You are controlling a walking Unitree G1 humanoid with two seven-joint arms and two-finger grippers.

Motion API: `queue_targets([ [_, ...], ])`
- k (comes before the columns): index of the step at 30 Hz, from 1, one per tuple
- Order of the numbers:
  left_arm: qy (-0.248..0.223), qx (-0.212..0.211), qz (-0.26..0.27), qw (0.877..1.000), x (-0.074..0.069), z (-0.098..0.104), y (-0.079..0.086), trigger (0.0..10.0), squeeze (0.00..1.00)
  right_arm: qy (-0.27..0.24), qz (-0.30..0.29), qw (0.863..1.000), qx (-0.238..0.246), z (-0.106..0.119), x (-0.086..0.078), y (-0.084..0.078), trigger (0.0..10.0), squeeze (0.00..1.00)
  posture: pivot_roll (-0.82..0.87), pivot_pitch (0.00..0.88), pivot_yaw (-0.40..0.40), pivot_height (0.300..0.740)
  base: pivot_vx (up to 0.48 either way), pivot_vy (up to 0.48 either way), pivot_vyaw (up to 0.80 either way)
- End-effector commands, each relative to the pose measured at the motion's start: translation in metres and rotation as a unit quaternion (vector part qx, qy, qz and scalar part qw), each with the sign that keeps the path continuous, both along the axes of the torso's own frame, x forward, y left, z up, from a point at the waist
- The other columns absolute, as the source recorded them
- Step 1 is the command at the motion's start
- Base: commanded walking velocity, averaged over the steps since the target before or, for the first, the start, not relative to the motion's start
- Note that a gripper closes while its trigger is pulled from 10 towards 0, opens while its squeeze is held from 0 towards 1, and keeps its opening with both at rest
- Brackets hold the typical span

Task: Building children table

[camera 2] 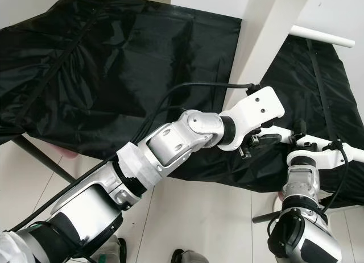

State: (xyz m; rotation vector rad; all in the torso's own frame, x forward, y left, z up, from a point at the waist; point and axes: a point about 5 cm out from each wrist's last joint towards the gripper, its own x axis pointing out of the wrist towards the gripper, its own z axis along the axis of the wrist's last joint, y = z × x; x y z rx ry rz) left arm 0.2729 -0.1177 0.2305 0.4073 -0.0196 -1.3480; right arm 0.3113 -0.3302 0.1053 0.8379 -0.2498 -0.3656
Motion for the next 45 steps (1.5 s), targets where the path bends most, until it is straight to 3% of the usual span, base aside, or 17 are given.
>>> queue_targets([
  [1, 0.04, -0.018, -0.028, 0.999, -0.031, -0.023, -0.029, 10.0, 0.0, 0.13, 0.059, 0.984, 0.106, -0.077, -0.022, 0.048, 10.0, 0.0, 0.22, 0.158, -0.003, 0.74, 0.0, 0.0, 0.0],
  [6, 0.035, -0.003, -0.02, 0.999, -0.03, -0.034, -0.029, 10.0, 0.0, 0.118, 0.071, 0.986, 0.097, -0.075, -0.02, 0.051, 10.0, 0.0, 0.21, 0.159, -0.002, 0.74, 0.0, 0.0, 0.0],
  [8, 0.038, -0.02, 0.043, 0.998, -0.016, -0.039, -0.03, 10.0, 0.0, 0.094, 0.103, 0.988, 0.067, -0.067, -0.012, 0.061, 10.0, 0.0, 0.18, 0.16, -0.005, 0.74, 0.0, 0.0, 0.0],
  [9, 0.038, -0.02, 0.043, 0.998, -0.016, -0.039, -0.03, 10.0, 0.0, 0.094, 0.103, 0.988, 0.067, -0.067, -0.012, 0.061, 10.0, 0.0, 0.18, 0.16, -0.005, 0.74, 0.0, 0.0, 0.0],
  [12, 0.066, -0.073, 0.121, 0.988, 0.003, -0.029, -0.025, 10.0, 0.0, 0.075, 0.126, 0.988, 0.04, -0.058, -0.005, 0.068, 10.0, 0.0, 0.18, 0.163, -0.01, 0.74, 0.0, 0.0, 0.0],
  [32, 0.067, -0.09, 0.112, 0.987, 0.004, -0.028, -0.026, 10.0, 0.0, 0.036, 0.156, 0.987, 0.004, -0.04, 0.003, 0.07, 10.0, 0.0, 0.17, 0.163, -0.019, 0.74, 0.0, -0.106, 0.0],
  [40, 0.059, -0.089, 0.1, 0.989, 0.001, -0.029, -0.03, 10.0, 0.0, 0.007, 0.206, 0.977, -0.05, -0.023, 0.011, 0.086, 10.0, 0.0, 0.18, 0.157, -0.025, 0.74, 0.0, -0.332, 0.0],
  [45, 0.059, -0.089, 0.096, 0.99, 0.001, -0.029, -0.031, 10.0, 0.0, 0.0, 0.214, 0.975, -0.054, -0.019, 0.016, 0.092, 10.0, 0.0, 0.18, 0.15, -0.03, 0.74, 0.0, -0.333, 0.0],
])
